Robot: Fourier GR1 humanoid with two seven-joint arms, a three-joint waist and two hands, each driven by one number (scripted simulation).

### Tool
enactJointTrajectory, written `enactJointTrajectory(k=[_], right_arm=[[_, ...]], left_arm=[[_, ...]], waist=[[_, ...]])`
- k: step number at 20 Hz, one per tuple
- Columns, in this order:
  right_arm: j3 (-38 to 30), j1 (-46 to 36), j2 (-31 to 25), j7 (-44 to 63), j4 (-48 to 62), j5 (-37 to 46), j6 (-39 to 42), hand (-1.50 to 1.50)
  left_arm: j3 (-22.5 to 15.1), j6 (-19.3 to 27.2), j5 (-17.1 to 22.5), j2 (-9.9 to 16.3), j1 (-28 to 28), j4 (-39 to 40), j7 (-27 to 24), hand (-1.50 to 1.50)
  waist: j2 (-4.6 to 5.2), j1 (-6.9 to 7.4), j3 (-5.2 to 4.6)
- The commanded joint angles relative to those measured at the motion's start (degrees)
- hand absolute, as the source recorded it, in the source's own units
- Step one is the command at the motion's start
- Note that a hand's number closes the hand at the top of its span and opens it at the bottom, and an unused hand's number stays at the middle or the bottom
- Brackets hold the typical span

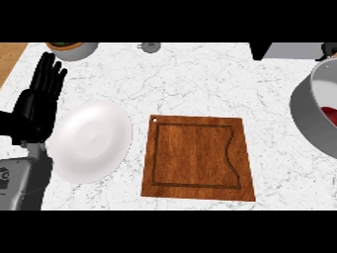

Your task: Pick the pear from the cutting board and place it in the pot

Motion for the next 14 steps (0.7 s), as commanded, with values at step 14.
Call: enactJointTrajectory(k=[14], right_arm=[[-15.7,2.2,-12.2,-0.9,9.7,-15.4,19.6,-1.5]], left_arm=[[-0.3,0.3,-0.5,-0.4,-0.7,-0.3,-0.1,0.0]], waist=[[0.62,0.28,0.26]])
